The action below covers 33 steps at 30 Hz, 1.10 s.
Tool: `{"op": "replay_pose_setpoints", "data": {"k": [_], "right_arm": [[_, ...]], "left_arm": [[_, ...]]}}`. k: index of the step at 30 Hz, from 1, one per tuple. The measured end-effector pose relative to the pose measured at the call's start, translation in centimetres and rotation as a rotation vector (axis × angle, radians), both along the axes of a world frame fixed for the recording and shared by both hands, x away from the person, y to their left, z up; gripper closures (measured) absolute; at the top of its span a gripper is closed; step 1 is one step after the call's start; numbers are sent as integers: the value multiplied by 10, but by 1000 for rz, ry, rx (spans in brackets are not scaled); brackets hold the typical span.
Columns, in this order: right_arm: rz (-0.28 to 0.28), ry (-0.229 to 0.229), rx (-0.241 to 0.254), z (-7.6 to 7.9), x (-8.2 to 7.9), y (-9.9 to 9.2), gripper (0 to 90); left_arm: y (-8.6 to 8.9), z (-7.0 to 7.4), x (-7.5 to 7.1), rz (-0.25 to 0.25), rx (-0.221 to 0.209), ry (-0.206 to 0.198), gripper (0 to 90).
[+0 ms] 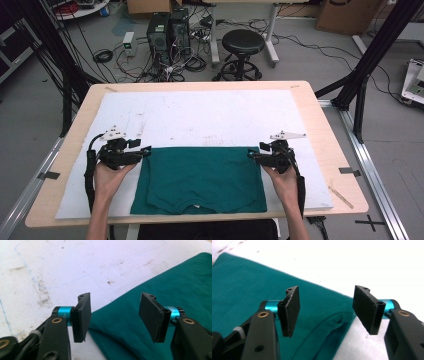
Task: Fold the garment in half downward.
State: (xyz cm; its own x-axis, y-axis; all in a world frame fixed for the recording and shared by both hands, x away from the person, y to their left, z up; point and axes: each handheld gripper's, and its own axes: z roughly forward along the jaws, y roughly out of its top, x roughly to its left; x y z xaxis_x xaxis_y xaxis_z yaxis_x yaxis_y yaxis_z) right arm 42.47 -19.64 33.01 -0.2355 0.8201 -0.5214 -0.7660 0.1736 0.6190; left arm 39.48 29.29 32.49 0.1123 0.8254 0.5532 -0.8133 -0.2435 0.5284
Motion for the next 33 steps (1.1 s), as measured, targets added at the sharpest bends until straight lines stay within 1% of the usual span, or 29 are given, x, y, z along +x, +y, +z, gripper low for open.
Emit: {"op": "replay_pose_setpoints", "data": {"k": [1,3,4,5,8,10,13,16,17,19,20,21,22,23,24,25,26,27,28,29,33], "right_arm": [[-13,8,11,4,1,0,405],[-15,30,22,11,5,-1,411],[-22,42,24,16,7,-1,411],[-26,59,23,20,9,-1,412],[-46,84,35,27,14,1,412],[-53,92,43,30,17,0,410],[-56,120,39,33,20,1,410],[-80,132,27,34,23,5,414],[-92,127,27,33,23,7,421],[-106,118,21,31,23,9,468],[-105,116,13,30,23,10,514],[-109,114,11,29,23,11,531],[-114,110,8,28,23,12,574],[-110,105,-1,27,23,12,660],[-102,106,-23,27,24,12,712],[-111,99,-22,26,24,14,740],[-126,87,-22,25,24,15,773],[-129,78,-27,25,23,16,788],[-135,79,-25,26,22,16,794],[-138,76,-24,28,22,16,799],[-141,73,-9,37,20,17,803]], "left_arm": [[0,3,2,4,-4,5,458],[1,13,9,13,-20,26,464],[2,18,14,25,-29,39,466],[3,24,20,37,-38,63,466],[5,31,30,50,-47,97,471],[5,32,33,47,-41,110,471],[3,32,34,55,-29,114,491],[2,32,35,65,-7,131,516],[1,32,36,72,0,135,526],[-2,30,37,88,2,130,539],[-2,30,36,84,13,131,568],[-3,30,36,88,26,132,619],[-4,29,36,94,34,129,647],[-5,28,36,95,52,128,701],[-7,27,35,102,57,123,750],[-9,27,34,122,61,112,782],[-11,26,34,132,57,104,804],[-12,27,33,134,50,99,816],[-13,28,33,127,41,93,821],[-12,29,33,116,30,90,824],[-10,34,33,61,-39,71,828]]}}
